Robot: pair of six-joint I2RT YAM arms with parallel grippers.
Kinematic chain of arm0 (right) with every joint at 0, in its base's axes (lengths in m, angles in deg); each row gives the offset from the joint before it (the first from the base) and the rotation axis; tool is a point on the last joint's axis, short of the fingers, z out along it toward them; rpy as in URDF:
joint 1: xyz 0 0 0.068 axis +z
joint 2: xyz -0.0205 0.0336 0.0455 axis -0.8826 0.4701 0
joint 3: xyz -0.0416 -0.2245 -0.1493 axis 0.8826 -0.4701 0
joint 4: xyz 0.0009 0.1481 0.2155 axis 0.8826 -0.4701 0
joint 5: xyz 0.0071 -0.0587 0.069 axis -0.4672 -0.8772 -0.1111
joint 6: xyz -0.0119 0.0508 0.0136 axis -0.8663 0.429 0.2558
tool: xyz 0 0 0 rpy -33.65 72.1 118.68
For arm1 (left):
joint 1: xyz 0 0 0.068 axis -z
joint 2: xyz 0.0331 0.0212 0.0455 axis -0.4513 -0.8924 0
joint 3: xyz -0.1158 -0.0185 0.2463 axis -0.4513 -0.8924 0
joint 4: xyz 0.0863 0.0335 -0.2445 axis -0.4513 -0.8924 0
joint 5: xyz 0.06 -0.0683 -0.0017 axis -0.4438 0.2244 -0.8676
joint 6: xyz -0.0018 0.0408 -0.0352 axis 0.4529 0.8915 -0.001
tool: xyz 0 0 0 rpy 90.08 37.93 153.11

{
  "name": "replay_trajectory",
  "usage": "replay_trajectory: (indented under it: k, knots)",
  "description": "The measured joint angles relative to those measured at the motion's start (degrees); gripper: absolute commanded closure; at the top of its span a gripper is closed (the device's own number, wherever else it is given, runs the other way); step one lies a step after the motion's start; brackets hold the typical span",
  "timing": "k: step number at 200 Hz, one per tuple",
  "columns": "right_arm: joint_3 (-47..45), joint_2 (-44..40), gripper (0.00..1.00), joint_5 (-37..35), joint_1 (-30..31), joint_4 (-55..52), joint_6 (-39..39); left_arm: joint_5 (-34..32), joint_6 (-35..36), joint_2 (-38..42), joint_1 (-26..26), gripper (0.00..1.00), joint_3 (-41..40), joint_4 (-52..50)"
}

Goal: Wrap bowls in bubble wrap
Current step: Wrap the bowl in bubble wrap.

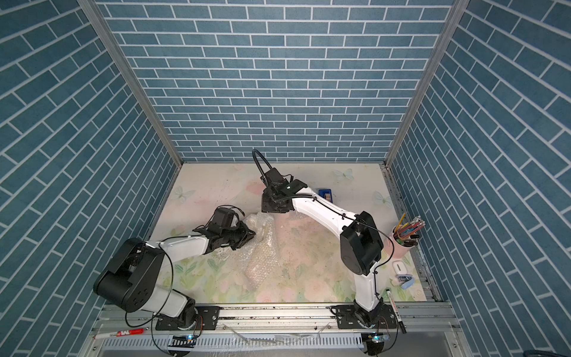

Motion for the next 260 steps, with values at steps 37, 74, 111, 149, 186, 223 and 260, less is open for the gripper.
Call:
replay_trajectory:
  k: [37, 74, 111, 149, 186, 223, 260]
  knots:
    - [0.7, 3.3, 0.91, 1.5, 3.5, 0.8, -0.4, -0.1, 0.0, 0.3, 0.0, 0.81, 0.0, -0.4]
    - [-1.6, 8.3, 0.97, 4.1, 5.0, 2.5, 0.6, -0.2, 0.0, 0.6, 0.0, 0.8, 0.4, -1.4]
    - [-3.0, 10.8, 1.0, 4.6, 4.7, 2.5, 1.0, -0.1, 0.0, 1.2, 0.0, 0.75, 1.8, -2.2]
    - [-3.2, 10.8, 1.0, 4.6, 4.3, 2.5, 1.2, -0.6, 0.0, 6.5, -1.2, 0.73, 4.0, -5.4]
    - [-3.2, 10.8, 1.0, 4.9, 4.2, 2.6, 1.1, -1.2, 0.4, 7.3, -1.7, 0.74, 8.2, -6.5]
    - [-4.8, 10.8, 1.0, 5.1, 4.2, 4.6, 1.2, -0.4, 0.5, -1.2, -1.9, 0.79, 9.6, -2.6]
    - [-5.4, 10.6, 1.0, 5.1, 4.2, 5.7, 2.2, 1.4, -0.5, -6.2, -2.1, 0.79, 8.1, 2.2]
